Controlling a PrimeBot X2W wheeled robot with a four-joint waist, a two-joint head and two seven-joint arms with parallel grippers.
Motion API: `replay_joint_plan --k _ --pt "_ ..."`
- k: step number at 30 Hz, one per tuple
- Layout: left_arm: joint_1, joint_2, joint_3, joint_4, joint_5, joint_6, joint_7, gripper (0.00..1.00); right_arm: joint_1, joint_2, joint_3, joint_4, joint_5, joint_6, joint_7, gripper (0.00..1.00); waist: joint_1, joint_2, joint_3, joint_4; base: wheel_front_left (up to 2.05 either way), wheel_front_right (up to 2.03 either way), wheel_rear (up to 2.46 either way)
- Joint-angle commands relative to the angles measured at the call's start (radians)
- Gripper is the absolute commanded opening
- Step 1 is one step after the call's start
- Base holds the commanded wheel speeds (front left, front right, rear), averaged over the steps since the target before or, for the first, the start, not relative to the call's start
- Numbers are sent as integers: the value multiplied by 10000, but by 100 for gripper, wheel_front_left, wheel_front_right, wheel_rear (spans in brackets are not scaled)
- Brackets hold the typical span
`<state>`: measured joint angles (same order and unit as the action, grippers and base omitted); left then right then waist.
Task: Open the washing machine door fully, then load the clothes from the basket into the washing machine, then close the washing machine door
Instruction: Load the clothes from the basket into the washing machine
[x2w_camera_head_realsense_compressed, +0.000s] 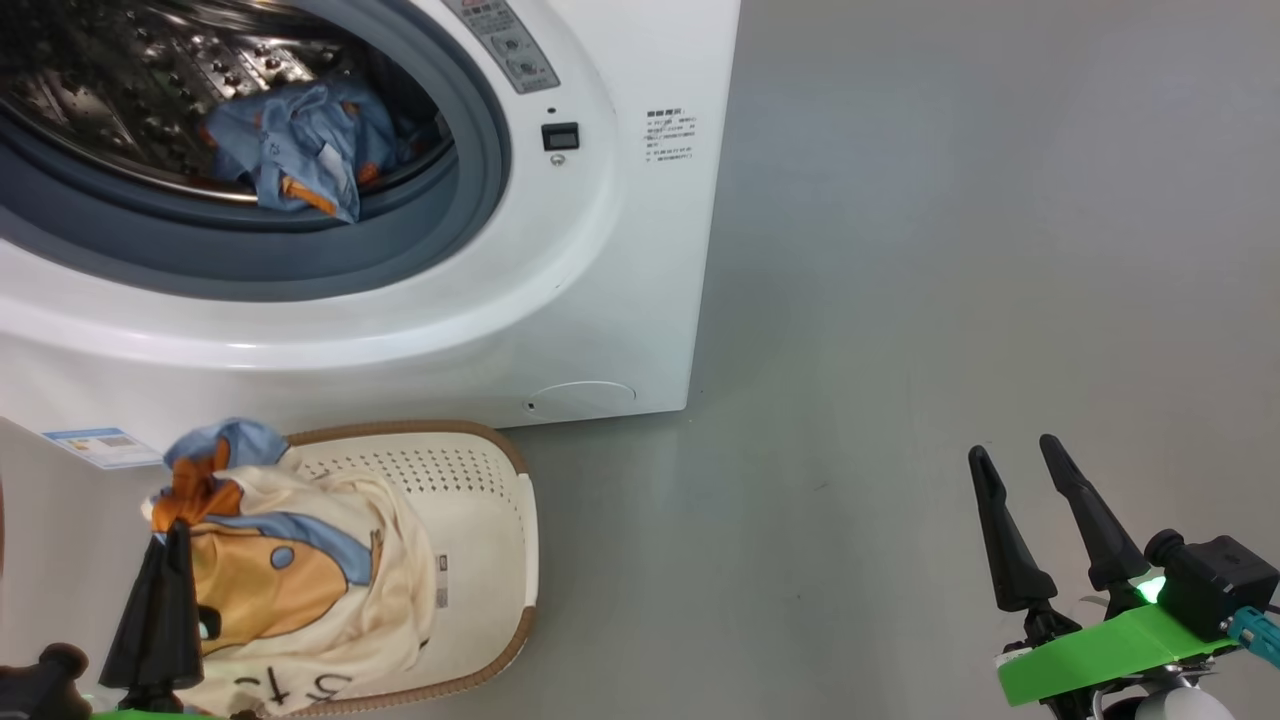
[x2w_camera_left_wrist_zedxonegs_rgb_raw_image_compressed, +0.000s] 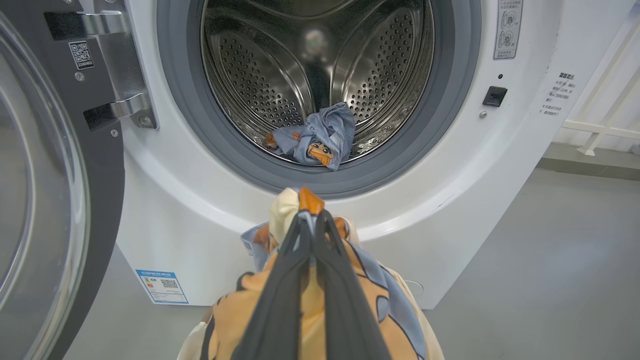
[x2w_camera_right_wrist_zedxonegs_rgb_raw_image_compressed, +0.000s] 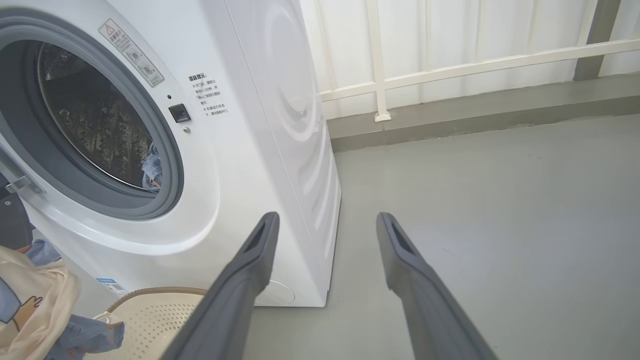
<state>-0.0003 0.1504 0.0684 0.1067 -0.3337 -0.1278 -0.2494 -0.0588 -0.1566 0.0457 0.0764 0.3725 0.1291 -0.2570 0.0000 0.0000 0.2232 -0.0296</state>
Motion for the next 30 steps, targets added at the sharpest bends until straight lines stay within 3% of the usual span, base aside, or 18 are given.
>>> replay_joint_plan --k 1,8,20,30 --pt "-78 156 423 -361 126 -26 -124 0 85 -57 128 -273 -1 16 -48 100 0 0 18 2 0 0 0" --pt "-845 196 212 -661 -335 -27 -124 0 1 42 79 -350 -55 16 -48 100 0 0 242 -5 0 0 0" --pt "-4580 1387 -172 -690 -640 -28 -124 0 -459 349 310 -351 -143 16 -48 100 0 0 925 -244 0 0 0" --pt "-6808 1987 -360 1840 -687 -28 -124 0 -650 588 457 -363 -112 16 -48 100 0 0 1238 -775 0 0 0"
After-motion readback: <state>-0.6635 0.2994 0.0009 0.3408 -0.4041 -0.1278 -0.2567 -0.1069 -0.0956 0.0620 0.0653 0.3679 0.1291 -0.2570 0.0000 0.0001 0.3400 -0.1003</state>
